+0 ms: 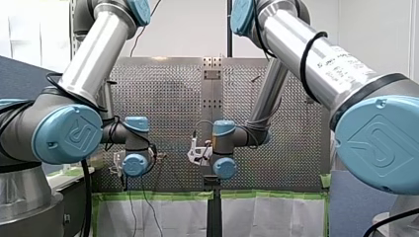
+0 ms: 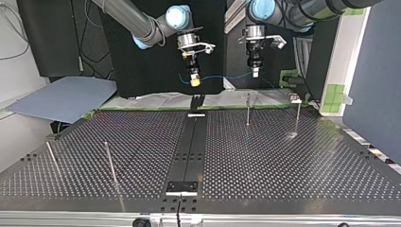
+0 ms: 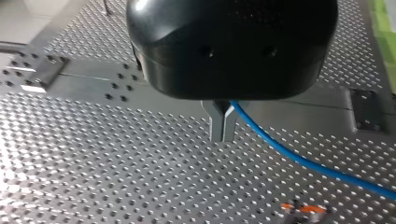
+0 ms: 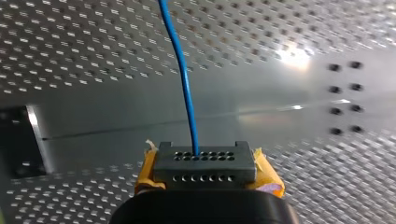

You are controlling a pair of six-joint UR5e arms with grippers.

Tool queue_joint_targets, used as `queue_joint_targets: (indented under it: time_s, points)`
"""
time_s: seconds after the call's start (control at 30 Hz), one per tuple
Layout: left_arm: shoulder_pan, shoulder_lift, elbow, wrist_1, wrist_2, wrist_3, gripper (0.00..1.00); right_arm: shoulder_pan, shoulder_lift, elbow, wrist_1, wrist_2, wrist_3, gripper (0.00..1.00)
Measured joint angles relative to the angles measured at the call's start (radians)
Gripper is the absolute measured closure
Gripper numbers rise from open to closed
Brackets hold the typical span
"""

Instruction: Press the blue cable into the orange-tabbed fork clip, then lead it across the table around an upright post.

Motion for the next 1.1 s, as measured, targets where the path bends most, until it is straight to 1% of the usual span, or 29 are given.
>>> queue_joint_targets:
  time_s: [0.07,0.3,0.53,0.73,0.83,0.97,1.03,1.1]
  points:
    - [0.003,-0.02,0.005,0.0,-0.003,0.009,1.0,0.0,0.023,-0.023,0.022,-0.005,-0.001,1.0]
    - [0.017,-0.079,0.019,0.0,-0.017,0.038,1.0,0.002,0.092,-0.091,0.09,-0.008,-0.003,1.0]
    - [0.034,-0.09,0.04,-0.006,0.008,0.047,1.0,-0.002,0.164,-0.164,0.162,-0.009,-0.003,1.0]
    - [0.049,-0.091,0.071,-0.041,0.032,0.057,1.0,-0.015,0.224,-0.224,0.204,-0.011,-0.002,1.0]
    - [0.056,-0.091,0.086,-0.068,0.042,0.057,1.0,-0.023,0.253,-0.253,0.221,-0.013,-0.002,1.0]
    - [0.067,-0.091,0.105,-0.104,0.052,0.057,1.0,-0.032,0.289,-0.288,0.228,-0.017,-0.003,1.0]
    - [0.072,-0.091,0.113,-0.119,0.058,0.056,1.0,-0.037,0.295,-0.297,0.228,-0.022,-0.003,1.0]
    - [0.077,-0.091,0.119,-0.137,0.063,0.057,1.0,-0.042,0.29,-0.302,0.228,-0.03,-0.003,1.0]
